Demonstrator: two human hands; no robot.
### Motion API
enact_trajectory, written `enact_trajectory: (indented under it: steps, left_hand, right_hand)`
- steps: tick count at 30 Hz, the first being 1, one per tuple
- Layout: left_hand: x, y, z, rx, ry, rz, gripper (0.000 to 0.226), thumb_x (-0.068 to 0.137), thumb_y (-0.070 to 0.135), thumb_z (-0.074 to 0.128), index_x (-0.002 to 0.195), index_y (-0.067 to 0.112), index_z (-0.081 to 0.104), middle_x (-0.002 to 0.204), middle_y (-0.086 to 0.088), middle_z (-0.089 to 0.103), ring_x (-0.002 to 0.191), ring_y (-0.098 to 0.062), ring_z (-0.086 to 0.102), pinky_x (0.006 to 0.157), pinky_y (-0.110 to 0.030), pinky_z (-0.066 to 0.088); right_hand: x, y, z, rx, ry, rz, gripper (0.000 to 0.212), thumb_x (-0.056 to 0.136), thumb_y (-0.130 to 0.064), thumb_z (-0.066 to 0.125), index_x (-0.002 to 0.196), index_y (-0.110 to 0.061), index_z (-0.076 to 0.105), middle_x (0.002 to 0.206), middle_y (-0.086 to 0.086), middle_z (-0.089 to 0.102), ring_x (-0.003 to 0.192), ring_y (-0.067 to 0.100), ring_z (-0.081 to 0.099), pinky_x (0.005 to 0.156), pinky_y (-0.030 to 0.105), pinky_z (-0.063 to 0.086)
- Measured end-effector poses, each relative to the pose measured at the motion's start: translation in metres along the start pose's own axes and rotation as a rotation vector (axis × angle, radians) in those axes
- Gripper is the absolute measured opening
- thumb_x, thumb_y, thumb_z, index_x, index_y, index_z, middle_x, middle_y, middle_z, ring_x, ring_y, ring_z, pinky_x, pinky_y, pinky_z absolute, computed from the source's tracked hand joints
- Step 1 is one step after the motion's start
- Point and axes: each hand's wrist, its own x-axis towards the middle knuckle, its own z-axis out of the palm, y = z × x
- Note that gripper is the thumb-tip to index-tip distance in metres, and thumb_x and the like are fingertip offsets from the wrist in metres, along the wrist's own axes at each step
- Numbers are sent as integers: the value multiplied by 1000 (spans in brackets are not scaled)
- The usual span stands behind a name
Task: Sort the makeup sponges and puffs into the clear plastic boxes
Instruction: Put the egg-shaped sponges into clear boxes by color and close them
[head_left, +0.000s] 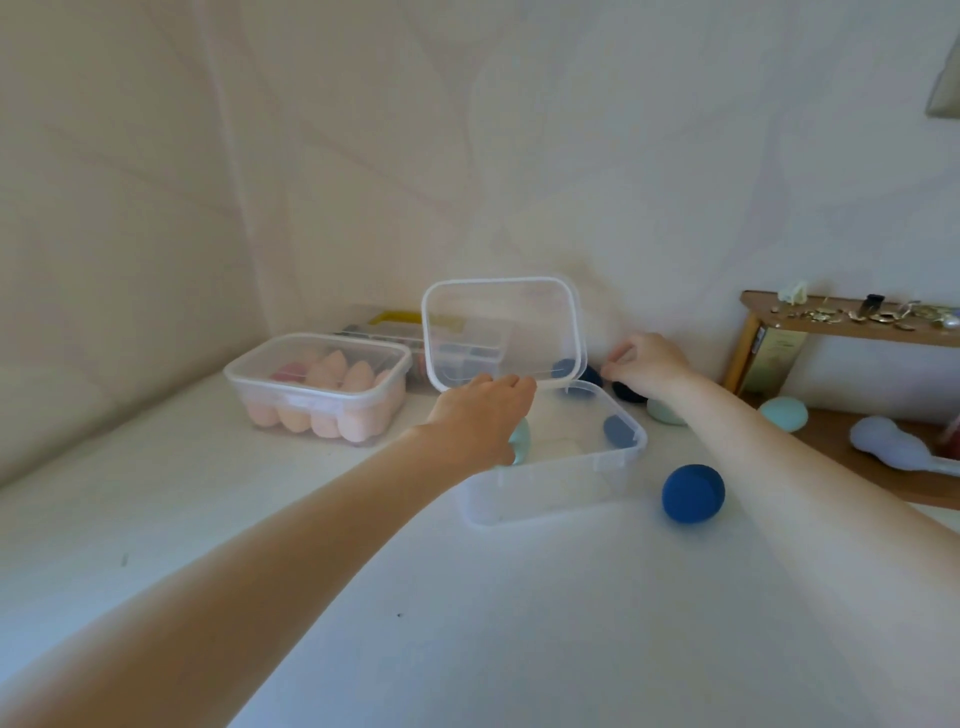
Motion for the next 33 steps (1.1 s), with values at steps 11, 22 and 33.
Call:
enact_trajectory:
  steps: [11, 22, 33]
  left_hand:
    - [5, -9, 5, -56, 11, 27, 41, 81, 18, 63, 116, 11, 42, 118, -3, 53, 102, -23, 48, 75, -30, 39]
    - [6, -18, 9, -166, 8, 54, 40, 80, 12, 63, 114, 13, 44, 115, 1, 54, 90, -15, 34, 74, -27, 36]
    - [1, -13, 3, -163, 1, 43, 48, 80, 8, 64, 121, 12, 41, 125, -4, 51, 109, -24, 48, 77, -26, 35]
  right_hand:
    - [16, -9, 15, -125, -324, -108, 40, 93, -18, 49, 132, -27, 50, 130, 2, 56, 115, 28, 53, 97, 38, 46]
    - [16, -12, 4, 15, 122, -143, 28, 83, -9, 60, 97, -11, 37, 94, 10, 48, 83, 24, 45, 67, 31, 36]
    - [-53, -60, -14, -352, -554, -227, 42, 77, -12, 74, 114, -14, 55, 74, 1, 62, 57, 11, 55, 54, 20, 45]
